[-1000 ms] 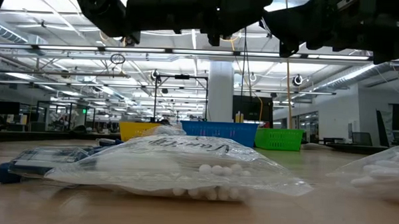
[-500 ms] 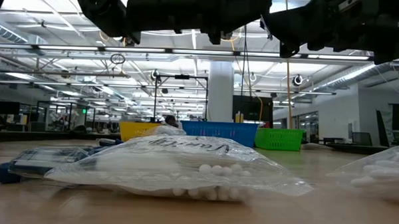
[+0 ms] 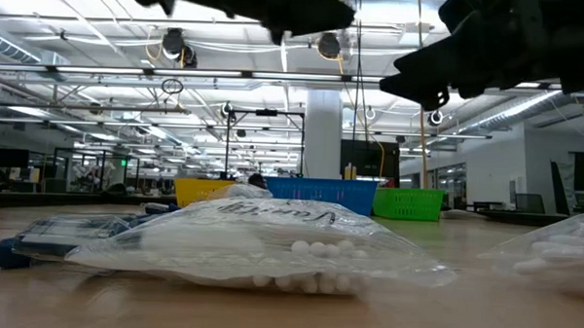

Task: Pick & Place Travel size toiletries
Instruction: Put the silver nail cutter into the yellow basket

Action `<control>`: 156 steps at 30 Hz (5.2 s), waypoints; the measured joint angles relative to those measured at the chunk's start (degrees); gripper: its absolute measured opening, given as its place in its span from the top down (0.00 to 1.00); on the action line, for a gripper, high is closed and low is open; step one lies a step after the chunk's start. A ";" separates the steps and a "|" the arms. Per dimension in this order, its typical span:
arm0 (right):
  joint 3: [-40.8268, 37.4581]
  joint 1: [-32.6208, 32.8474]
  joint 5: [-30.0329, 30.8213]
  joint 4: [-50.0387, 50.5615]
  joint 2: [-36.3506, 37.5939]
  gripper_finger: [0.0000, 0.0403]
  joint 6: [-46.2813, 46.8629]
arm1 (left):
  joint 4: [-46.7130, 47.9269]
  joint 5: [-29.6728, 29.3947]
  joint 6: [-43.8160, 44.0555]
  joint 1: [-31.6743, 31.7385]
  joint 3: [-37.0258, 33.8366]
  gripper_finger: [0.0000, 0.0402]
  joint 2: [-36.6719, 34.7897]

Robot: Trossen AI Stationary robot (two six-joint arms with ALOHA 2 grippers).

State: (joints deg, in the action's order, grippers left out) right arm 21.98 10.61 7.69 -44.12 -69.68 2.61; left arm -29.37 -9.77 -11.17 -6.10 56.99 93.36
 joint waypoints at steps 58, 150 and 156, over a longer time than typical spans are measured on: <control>24.57 0.78 -3.33 21.00 -33.44 0.43 -5.49 | 0.83 0.53 27.92 21.43 -20.17 0.31 -12.67; 2.80 -4.17 -12.40 -40.18 -18.43 0.92 -15.43 | -25.07 1.31 5.26 -1.17 -14.20 0.33 -0.40; 2.93 -4.15 -12.55 -39.17 -18.43 0.92 -15.32 | -25.15 5.72 3.25 -1.32 -6.64 0.33 6.20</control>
State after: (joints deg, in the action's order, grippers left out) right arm 24.91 6.46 -4.86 -83.29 -88.11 -12.71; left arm -54.52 -4.04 -7.92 -7.42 50.35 99.56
